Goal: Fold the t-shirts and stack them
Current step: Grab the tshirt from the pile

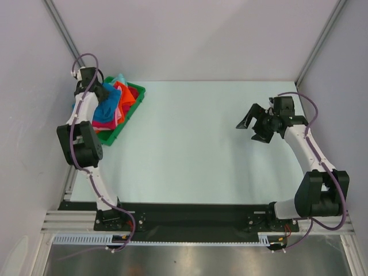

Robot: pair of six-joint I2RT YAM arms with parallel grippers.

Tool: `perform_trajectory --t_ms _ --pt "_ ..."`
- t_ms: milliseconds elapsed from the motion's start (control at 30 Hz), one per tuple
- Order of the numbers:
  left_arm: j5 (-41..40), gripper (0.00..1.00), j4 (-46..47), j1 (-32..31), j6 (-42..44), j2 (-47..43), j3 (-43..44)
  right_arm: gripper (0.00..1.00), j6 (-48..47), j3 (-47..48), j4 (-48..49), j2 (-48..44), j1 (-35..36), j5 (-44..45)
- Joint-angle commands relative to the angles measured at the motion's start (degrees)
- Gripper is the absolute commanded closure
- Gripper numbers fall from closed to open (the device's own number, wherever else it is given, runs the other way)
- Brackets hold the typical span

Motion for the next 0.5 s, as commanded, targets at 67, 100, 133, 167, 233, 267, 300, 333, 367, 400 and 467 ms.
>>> perform_trajectory --t_ms 67,100,133,167,233,267,300,333,367,400,467 --pt "8.7 1.0 10.1 0.0 -5.8 -18.3 -10.9 0.0 -3.3 2.5 -2.0 -4.6 7.8 0.0" --pt "8.8 1.0 10.6 0.0 -6.3 -20.2 -11.7 0.0 -3.3 2.2 -2.1 -5.8 8.7 0.0" --pt "10.5 1.0 11.5 0.0 -6.8 -21.7 -13.3 0.0 -3.1 1.4 -2.0 -6.5 10.6 -0.2" --pt "11.0 1.0 11.7 -0.1 -7.1 -24.6 -13.9 0.0 -2.6 0.8 -1.9 -7.2 11.0 -0.5" --pt "11.6 1.0 12.1 -0.1 -7.4 -27.2 -14.8 0.0 -1.8 -0.3 -2.2 -9.5 12.2 -1.4" --pt "11.3 1.0 11.3 -0.1 -7.0 -29.5 -14.5 0.0 -1.5 -1.5 -2.5 -10.4 12.4 -1.8" --pt "11.0 1.0 10.5 -0.1 -6.4 -30.5 -13.5 0.0 -1.2 -2.2 -2.8 -11.2 12.4 -2.1" --pt "11.0 1.0 10.0 -0.1 -6.1 -31.8 -12.9 0.0 -0.9 -2.8 -3.1 -13.2 12.5 -2.2" --pt "11.7 1.0 8.5 -0.1 -5.6 -32.9 -12.3 0.0 -0.4 -3.9 -3.7 -14.1 12.4 -2.3" --pt "12.3 1.0 8.1 -0.3 -5.5 -35.5 -11.6 0.0 -0.1 -4.4 -4.1 -15.2 12.4 -2.4" --pt "13.3 1.0 7.0 -1.2 -5.7 -38.5 -11.5 0.0 0.3 -5.2 -5.2 -17.4 12.4 -2.4"
